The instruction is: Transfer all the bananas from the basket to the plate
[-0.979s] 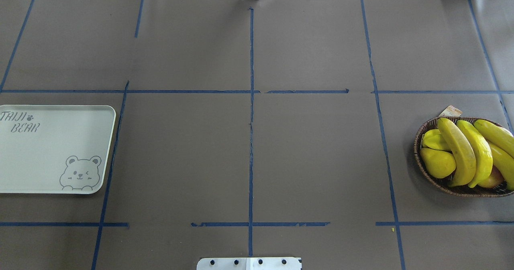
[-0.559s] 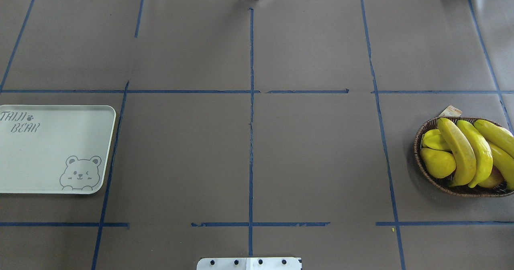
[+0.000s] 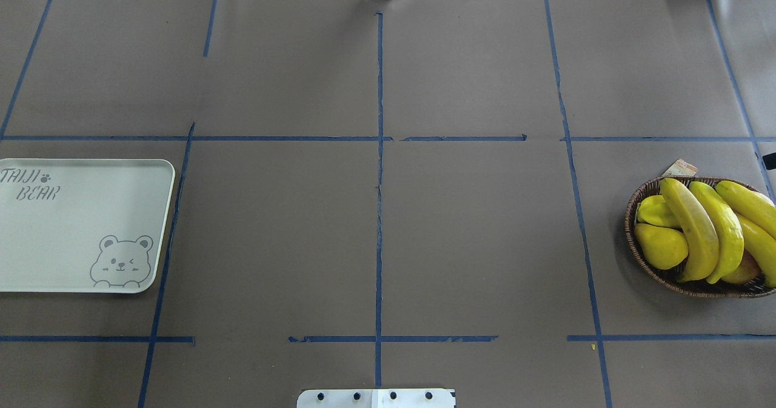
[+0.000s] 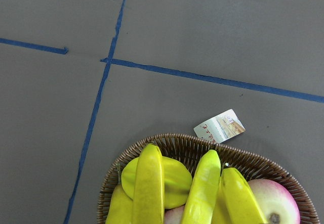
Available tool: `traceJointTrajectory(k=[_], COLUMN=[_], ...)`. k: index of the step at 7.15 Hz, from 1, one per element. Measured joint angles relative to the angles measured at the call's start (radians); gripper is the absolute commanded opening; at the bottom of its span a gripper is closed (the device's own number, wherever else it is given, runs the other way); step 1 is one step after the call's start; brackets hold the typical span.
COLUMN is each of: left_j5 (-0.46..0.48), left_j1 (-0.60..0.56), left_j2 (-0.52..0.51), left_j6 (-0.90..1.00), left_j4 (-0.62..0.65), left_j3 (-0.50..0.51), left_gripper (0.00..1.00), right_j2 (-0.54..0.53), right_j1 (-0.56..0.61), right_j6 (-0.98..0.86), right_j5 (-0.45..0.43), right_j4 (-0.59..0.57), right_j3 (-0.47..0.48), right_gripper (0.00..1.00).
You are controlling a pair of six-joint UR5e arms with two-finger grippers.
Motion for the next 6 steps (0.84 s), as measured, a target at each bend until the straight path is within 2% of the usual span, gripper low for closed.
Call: traceJointTrajectory(k=[2,4,6], left_j5=[0.000,0.000,0.000], left_j1=[0.001,0.002,0.002], left_j2=[0.000,0.000,0.000], left_j6=[-0.001,0.000,0.002], left_j4=[0.000,0.000,0.000], left_j3=[0.000,0.000,0.000], left_gripper=[1.00,1.00,1.00], right_j2=[-0.005,-0.032,-0.084], right_j1=[-0.101,-0.178,-0.265], right_j6=[0.084,0.141,0.250], right_j5=[-0.093,-0.150,-0.210], right_j4=[0.006,0.035,0.162], right_j3=[0.034,0.041,0.032], right_gripper=[0.95,0.95,0.93])
